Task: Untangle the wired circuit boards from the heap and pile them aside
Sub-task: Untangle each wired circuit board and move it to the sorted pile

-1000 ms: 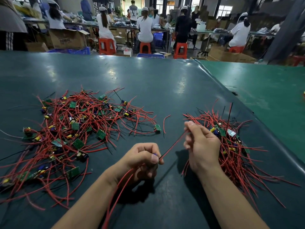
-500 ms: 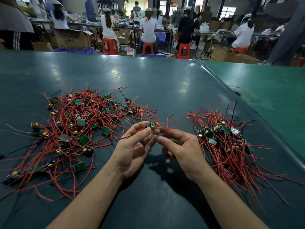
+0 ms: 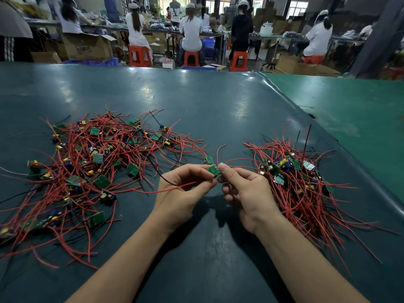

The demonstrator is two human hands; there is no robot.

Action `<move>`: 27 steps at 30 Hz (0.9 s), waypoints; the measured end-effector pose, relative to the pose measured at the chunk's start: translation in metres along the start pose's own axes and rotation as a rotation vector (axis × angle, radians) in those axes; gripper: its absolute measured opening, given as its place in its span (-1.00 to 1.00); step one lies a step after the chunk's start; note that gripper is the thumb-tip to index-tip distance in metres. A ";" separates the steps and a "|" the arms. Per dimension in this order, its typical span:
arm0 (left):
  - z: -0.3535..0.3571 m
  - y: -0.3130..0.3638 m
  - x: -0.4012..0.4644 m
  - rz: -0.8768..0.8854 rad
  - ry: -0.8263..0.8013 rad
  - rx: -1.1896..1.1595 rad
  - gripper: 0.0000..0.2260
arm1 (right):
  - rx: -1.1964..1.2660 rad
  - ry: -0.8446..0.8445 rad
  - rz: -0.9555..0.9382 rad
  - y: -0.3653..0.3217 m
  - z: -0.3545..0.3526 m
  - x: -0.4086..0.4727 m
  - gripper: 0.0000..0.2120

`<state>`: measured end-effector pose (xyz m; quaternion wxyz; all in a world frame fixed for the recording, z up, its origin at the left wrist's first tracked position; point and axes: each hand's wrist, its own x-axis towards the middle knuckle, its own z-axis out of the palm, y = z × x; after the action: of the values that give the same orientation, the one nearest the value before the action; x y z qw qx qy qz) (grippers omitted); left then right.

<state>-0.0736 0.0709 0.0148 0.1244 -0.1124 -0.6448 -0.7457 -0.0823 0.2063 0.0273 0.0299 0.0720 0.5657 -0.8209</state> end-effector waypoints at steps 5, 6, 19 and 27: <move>-0.002 0.001 -0.005 0.107 0.016 0.165 -0.69 | 0.025 -0.010 0.063 -0.002 0.000 -0.001 -0.89; -0.001 0.002 -0.006 0.106 0.001 0.165 -0.71 | 0.023 0.005 0.044 -0.003 0.000 -0.001 -0.90; -0.009 0.005 -0.005 0.141 0.086 0.017 -0.79 | 0.305 0.330 -0.366 -0.037 -0.025 0.008 -0.82; -0.011 0.008 0.003 -0.108 0.168 -0.425 -0.89 | -0.283 -0.208 -0.191 -0.010 -0.006 -0.009 -0.80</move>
<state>-0.0737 0.0586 0.0219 0.1110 -0.0388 -0.4660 -0.8769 -0.0739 0.2150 0.0358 0.0200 -0.0719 0.6735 -0.7354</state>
